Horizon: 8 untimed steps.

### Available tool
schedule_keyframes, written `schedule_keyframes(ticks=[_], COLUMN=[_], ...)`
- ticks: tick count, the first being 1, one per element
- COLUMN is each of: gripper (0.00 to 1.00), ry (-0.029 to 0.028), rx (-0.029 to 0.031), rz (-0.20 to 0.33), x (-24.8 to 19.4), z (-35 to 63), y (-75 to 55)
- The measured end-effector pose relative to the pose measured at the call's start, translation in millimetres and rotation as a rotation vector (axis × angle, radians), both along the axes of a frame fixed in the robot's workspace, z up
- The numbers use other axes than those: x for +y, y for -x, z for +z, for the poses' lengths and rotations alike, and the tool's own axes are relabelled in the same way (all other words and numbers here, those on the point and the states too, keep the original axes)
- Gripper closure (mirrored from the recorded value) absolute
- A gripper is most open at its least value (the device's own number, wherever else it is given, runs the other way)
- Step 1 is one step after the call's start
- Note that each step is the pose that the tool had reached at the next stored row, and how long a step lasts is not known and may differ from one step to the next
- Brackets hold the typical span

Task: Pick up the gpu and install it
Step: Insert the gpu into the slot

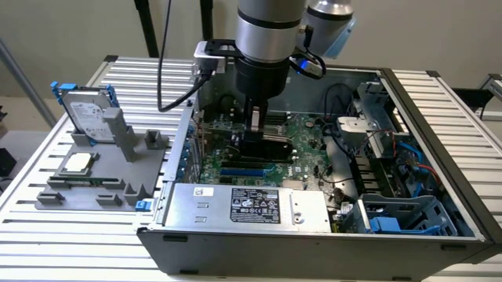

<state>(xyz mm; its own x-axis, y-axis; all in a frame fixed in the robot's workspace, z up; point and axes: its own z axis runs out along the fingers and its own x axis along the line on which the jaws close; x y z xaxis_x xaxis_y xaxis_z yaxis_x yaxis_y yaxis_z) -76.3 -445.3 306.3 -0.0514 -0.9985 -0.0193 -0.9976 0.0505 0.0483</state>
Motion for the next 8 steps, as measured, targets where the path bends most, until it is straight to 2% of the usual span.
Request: schedule_keyframes(ticks=[8], gripper=[0.73], ry=[-0.0070], rx=[-0.0001], rz=[0.018], x=[-0.1], z=[-14.6], y=[7.9])
